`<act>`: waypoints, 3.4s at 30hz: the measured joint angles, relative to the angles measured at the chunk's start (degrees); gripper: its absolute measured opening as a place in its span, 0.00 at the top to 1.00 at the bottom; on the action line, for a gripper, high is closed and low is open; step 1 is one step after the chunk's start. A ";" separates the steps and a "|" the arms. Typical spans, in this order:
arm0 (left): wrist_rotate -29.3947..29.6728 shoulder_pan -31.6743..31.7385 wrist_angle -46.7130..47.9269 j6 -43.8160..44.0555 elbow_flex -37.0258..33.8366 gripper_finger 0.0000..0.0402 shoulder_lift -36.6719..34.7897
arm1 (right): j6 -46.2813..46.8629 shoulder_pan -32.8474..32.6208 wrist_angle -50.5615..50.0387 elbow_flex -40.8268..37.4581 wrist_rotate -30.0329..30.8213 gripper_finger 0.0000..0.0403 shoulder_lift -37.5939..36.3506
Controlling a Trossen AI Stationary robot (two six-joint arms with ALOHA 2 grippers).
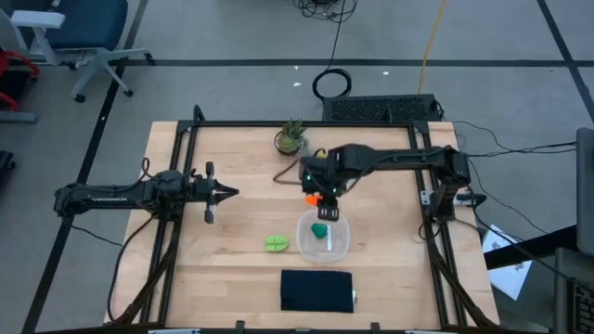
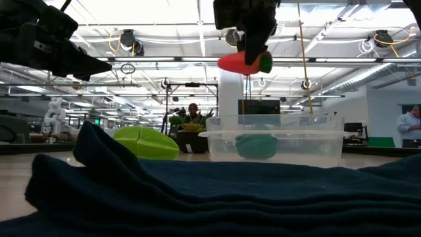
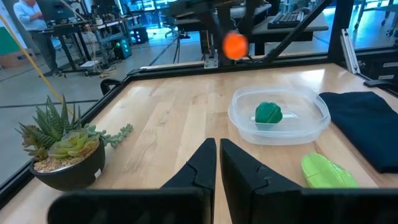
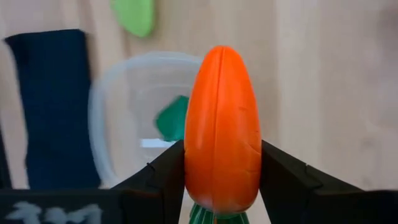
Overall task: Pick and placing Produce into tupperware
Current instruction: Put the orange carrot into the transparent container
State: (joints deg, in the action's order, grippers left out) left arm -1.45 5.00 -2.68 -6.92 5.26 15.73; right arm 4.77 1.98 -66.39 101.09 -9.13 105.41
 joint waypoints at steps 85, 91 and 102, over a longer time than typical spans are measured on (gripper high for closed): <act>-0.02 -0.01 1.25 2.34 0.00 0.94 0.02 | 3.54 -13.00 31.76 -25.02 -4.37 0.60 2.39; -0.02 -0.01 1.27 2.34 0.00 0.94 0.00 | 3.54 -12.98 31.44 -25.02 -4.42 0.60 3.30; -0.04 0.00 1.41 2.67 0.00 0.94 0.01 | 3.33 -12.98 31.45 -25.02 -4.66 0.57 3.30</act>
State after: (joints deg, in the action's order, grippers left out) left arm -1.50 5.00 -1.27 -4.25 5.26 15.74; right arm 8.11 -11.00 -34.94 76.07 -13.78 108.71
